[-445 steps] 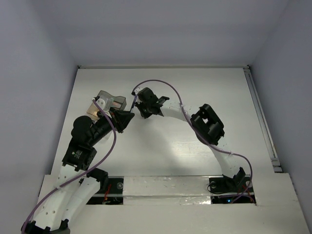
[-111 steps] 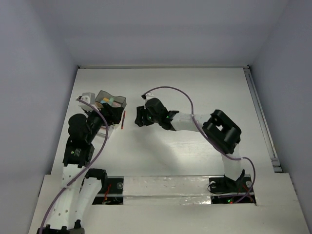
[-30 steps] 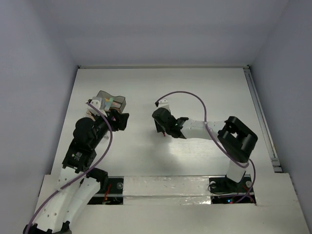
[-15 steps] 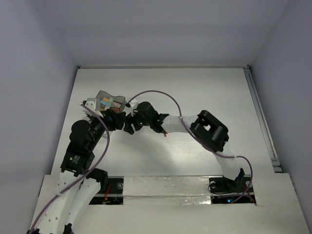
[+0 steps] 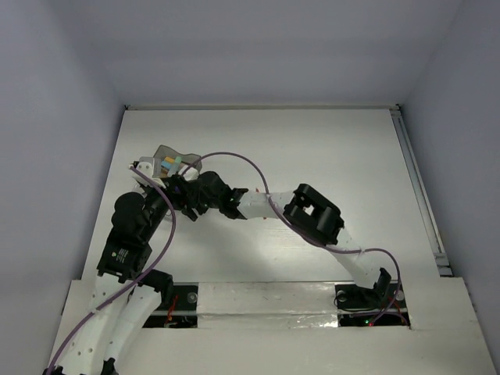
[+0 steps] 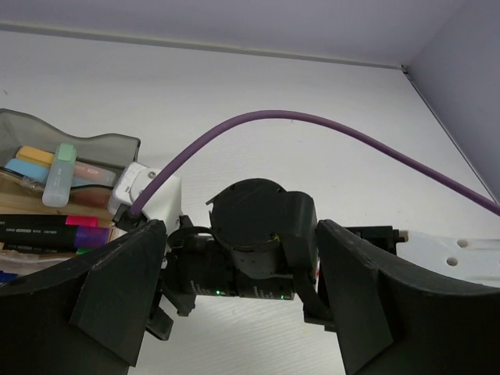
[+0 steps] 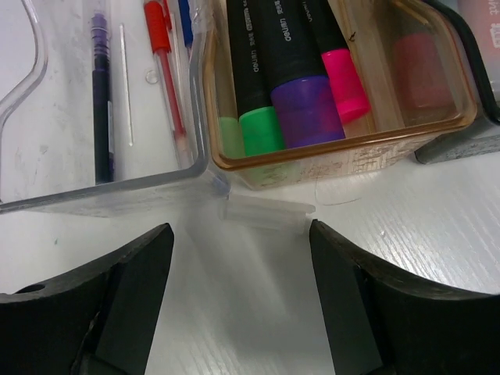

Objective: Sort the stationery into containers
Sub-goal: Pick up the pen cap at the corner of the board, then place the pen cap at the center of the board.

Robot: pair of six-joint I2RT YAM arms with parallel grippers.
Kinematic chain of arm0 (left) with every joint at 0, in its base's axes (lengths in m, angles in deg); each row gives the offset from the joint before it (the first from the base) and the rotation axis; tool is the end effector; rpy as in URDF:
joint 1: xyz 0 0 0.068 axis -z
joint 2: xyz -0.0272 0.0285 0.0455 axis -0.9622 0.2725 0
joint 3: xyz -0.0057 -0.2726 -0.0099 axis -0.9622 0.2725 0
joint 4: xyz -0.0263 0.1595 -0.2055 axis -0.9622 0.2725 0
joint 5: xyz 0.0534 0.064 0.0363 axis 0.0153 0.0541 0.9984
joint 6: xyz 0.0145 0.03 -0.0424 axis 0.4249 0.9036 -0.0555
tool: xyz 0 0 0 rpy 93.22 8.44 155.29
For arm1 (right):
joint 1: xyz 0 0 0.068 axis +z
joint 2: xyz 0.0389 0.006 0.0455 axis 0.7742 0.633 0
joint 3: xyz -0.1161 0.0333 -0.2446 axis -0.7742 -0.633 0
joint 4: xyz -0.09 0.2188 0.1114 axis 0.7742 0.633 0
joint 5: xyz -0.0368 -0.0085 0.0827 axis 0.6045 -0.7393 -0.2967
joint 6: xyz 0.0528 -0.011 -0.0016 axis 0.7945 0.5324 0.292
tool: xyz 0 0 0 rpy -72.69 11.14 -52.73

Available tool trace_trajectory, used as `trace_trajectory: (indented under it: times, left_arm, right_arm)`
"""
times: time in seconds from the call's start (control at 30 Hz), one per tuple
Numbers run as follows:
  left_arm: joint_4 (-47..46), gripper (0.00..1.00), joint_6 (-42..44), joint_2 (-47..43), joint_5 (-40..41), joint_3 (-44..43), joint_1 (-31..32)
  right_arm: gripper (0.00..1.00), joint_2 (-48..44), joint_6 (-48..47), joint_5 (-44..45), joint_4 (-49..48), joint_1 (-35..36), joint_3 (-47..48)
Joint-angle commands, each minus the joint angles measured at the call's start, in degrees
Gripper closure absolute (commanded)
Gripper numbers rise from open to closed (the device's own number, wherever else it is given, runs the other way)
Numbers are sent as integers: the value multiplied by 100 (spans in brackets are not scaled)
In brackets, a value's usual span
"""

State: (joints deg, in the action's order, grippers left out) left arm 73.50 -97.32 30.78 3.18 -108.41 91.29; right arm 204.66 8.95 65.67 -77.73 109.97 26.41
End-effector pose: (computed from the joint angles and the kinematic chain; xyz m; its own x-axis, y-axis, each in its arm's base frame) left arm 0.1228 -0.0418 0.3407 -0.0894 -0.2461 -0.9651 0.3853 0.8850 -0.2613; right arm 0.2720 0.4650 0.1389 -0.2782 -0.3815 -0.8815 -0.8938 0.4390 0.0920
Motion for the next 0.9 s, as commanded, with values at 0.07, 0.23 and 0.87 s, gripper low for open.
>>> trace_trajectory:
  times: [0.07,0.23,0.87]
  left_arm:
    - [-271,25,57,-76,-15,-239,-40]
    - [-280,25,65,-67,-42,-239,-40]
    - [-315,25,39,-50,-77,-204,-40]
  right_arm:
    - [26,361,-59,836,191,123,42]
    - [35,397,125,1548,-133,175,-98]
    - [75,-797,969,2120,-1399,114,-1460]
